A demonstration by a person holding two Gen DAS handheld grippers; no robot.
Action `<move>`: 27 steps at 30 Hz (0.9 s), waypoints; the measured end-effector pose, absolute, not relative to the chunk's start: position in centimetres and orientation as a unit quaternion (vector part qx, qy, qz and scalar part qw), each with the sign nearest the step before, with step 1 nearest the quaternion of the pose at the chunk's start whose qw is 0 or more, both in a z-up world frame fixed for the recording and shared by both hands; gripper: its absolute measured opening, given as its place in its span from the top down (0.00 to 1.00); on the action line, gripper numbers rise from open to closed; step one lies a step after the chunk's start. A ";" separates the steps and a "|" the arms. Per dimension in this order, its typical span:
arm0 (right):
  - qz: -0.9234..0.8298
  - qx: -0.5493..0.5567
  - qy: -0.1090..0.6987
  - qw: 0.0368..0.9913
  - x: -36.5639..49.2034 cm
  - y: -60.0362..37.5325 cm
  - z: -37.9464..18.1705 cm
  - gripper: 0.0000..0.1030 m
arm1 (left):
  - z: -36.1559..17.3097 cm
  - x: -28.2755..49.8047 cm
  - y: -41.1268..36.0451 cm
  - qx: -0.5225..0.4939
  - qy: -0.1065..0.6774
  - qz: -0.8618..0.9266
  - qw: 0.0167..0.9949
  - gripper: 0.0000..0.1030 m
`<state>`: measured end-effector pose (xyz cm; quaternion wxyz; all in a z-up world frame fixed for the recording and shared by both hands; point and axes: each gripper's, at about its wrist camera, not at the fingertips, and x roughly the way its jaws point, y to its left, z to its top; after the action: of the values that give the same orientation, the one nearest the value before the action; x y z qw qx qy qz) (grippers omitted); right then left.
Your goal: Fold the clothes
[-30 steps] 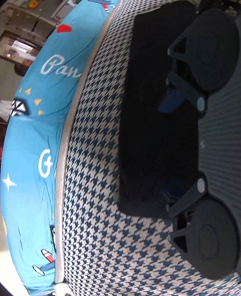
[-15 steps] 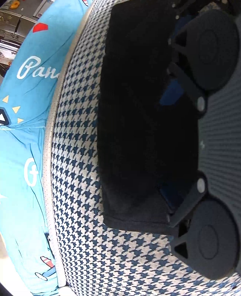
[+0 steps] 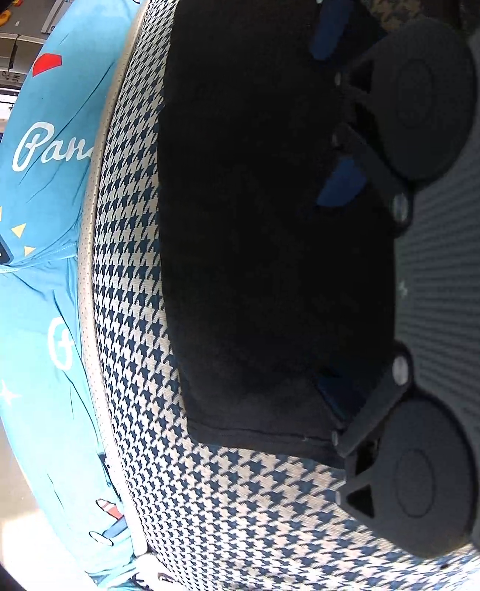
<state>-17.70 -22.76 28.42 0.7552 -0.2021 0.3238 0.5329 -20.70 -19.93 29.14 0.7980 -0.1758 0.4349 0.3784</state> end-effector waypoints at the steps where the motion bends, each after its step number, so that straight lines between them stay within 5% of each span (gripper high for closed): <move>1: 0.532 -0.203 0.325 0.755 -17.8 -22.8 28.4 0.21 | 29.1 -20.9 -20.4 -0.176 0.434 0.380 0.797 0.00; 12: 0.524 -0.208 0.328 0.758 -19.1 -24.2 28.5 0.13 | 29.1 -24.1 -24.5 -0.179 0.428 0.388 0.796 0.00; 18: 0.534 -0.244 0.320 0.744 -20.6 -25.6 28.5 0.00 | 29.4 -25.0 -25.2 -0.180 0.425 0.386 0.799 0.00; 27: 0.533 -0.227 0.330 0.745 -22.2 -29.1 28.2 0.00 | 29.6 -26.5 -27.1 -0.179 0.418 0.390 0.801 0.00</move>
<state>-22.15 -29.10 28.24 0.7455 -0.2274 0.3299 0.5327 -26.46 -27.06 29.60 0.8006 -0.1791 0.4181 0.3901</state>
